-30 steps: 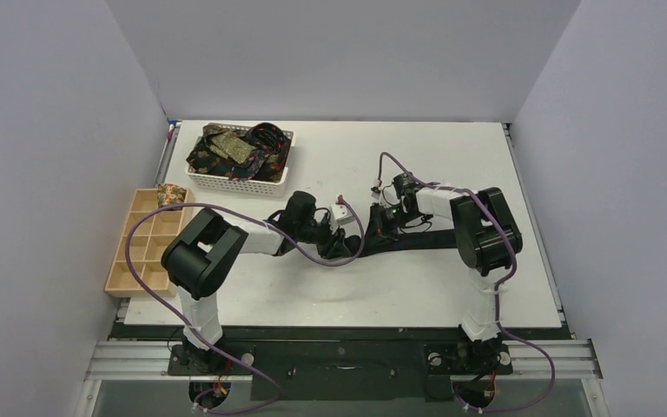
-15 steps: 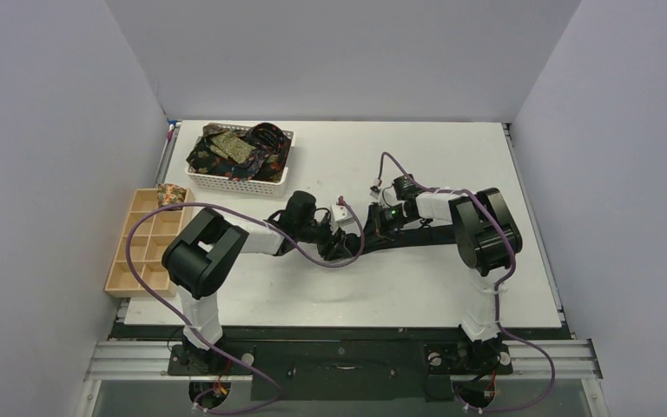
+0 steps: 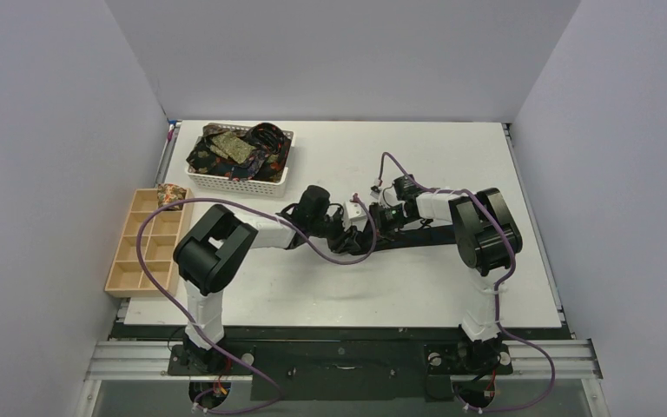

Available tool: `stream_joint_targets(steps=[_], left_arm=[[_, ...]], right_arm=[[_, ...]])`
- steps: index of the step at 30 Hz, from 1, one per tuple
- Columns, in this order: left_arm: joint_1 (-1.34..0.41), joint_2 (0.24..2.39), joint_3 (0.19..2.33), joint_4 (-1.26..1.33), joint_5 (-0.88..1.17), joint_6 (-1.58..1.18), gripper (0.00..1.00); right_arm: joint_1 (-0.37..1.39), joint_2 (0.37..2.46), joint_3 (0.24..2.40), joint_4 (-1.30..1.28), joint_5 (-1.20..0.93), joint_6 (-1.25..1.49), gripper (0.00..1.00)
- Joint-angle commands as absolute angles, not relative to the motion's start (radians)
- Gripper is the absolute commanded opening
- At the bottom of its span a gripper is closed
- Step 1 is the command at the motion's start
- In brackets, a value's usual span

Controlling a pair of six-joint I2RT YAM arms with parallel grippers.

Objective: Roll the ties
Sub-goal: Roll the tie at the center of the board.

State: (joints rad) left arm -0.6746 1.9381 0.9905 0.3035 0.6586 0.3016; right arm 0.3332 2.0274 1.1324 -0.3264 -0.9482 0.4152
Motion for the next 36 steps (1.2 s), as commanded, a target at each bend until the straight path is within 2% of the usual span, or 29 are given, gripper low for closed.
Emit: stream_joint_targets(steps=[1,4,10,11,15,19,27,32,36], left_arm=[[-0.736,2.036,1.065,0.225,0.583,0.370,0.33],[-0.741,2.073,1.062,0.168,0.556,0.371,0.31],[-0.744,2.088,1.019,0.104,0.497,0.402,0.22],[-0.757,2.099,1.029,0.067,0.461,0.400,0.21],[-0.780,2.118,1.065,-0.067,0.386,0.435,0.18],[-0.807,2.128,1.090,-0.149,0.356,0.440,0.16],[-0.827,2.196,1.161,-0.267,0.324,0.449,0.15],[-0.828,2.211,1.182,-0.297,0.334,0.452,0.15],[-0.830,2.217,1.191,-0.304,0.343,0.454,0.15]], right_arm=[[0.369,2.107,1.110,-0.277,-0.772,0.352,0.00],[0.370,2.095,1.104,-0.280,-0.797,0.348,0.00],[0.367,2.039,1.104,-0.304,-0.849,0.337,0.00],[0.359,2.030,1.108,-0.313,-0.857,0.336,0.02],[0.314,1.967,1.147,-0.424,-0.901,0.299,0.20],[0.272,1.920,1.136,-0.506,-0.957,0.276,0.30],[0.161,1.917,1.216,-0.762,-0.998,0.094,0.33],[0.150,1.864,1.223,-0.793,-1.038,0.059,0.41],[0.189,1.863,1.239,-0.751,-1.025,0.086,0.42]])
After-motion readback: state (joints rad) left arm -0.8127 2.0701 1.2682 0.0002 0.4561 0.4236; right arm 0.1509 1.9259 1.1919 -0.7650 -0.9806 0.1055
